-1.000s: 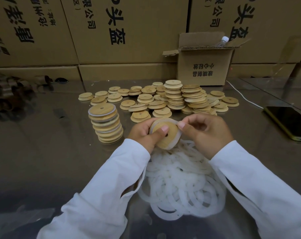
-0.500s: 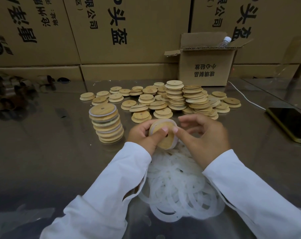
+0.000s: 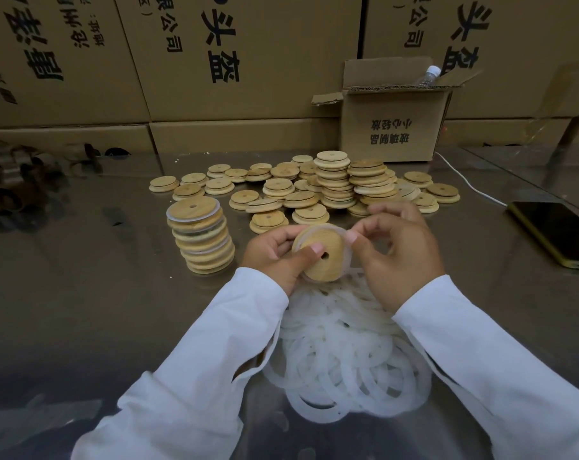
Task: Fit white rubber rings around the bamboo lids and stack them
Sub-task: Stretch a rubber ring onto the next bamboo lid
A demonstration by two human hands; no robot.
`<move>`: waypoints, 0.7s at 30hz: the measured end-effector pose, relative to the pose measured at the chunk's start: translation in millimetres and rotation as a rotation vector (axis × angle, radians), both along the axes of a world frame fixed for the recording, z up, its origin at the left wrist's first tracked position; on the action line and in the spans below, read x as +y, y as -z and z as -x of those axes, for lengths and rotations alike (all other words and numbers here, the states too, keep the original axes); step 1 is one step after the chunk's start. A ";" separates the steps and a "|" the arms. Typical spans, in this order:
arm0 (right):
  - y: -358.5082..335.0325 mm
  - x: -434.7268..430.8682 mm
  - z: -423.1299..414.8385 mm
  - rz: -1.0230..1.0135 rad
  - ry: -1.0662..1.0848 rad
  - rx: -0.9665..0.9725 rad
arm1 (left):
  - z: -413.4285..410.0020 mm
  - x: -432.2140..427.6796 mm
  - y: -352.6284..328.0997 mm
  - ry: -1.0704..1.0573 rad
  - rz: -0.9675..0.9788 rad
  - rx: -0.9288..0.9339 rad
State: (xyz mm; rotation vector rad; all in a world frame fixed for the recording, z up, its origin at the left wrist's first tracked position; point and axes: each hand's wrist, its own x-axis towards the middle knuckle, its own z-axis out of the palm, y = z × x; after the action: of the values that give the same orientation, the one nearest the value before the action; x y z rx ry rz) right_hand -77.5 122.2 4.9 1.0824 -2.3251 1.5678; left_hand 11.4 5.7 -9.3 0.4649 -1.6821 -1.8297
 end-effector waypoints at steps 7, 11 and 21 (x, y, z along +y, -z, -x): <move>-5.4 4.3 -0.7 0.009 -0.077 -0.098 | -6.7 -6.0 -7.0 0.027 0.106 0.024; -7.3 2.9 -2.6 0.024 -0.094 -0.102 | -8.0 -6.8 -8.4 0.022 0.052 0.058; 2.1 0.4 -7.1 0.156 -0.071 -0.183 | -2.0 -2.3 -2.9 -0.053 0.028 0.045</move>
State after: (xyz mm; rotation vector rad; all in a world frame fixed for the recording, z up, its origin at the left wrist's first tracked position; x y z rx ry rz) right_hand -70.4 122.6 2.7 1.0360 -2.2492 1.9133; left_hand 13.4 3.4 -6.4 0.4490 -1.6475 -1.7635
